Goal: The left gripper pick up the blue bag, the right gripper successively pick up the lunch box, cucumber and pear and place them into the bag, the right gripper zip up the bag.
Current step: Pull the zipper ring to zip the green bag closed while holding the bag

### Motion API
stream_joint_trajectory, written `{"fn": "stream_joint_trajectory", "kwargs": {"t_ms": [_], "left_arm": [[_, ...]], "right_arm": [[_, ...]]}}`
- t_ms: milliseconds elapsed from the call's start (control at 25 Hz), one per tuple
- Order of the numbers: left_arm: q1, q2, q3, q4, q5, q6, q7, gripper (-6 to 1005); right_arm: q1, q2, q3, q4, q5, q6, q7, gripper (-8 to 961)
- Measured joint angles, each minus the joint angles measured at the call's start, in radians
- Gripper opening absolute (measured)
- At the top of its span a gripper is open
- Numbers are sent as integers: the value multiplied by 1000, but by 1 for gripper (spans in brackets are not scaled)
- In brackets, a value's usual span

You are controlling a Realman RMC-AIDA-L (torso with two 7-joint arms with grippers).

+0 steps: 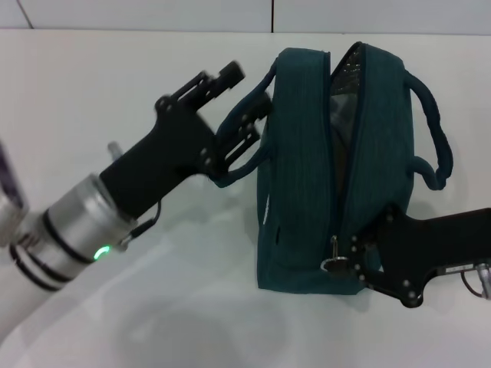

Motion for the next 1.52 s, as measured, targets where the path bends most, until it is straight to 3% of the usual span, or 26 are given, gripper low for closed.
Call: {"fn": "stream_joint_trajectory", "kwargs": {"t_ms": [480,600,1000,1280,1520], "left_arm": [[227,-6,-3,41,1,24,141,558],[242,-6,-10,45,-7,25,150,558],[262,-4,0,22,91,-3,179,594],[219,-7,0,32,117,-114,140,622],[147,-4,0,35,155,-184,39,861]], "right_arm": [[21,3,2,-27,114,8,-110,4],[15,6,2,-16,155,40,-152,5],[27,8,-6,24,278,107,-204,5],[32,9,-11,27,294,115,-216,5],[43,9,-20,48,297,115,-216,4]]}}
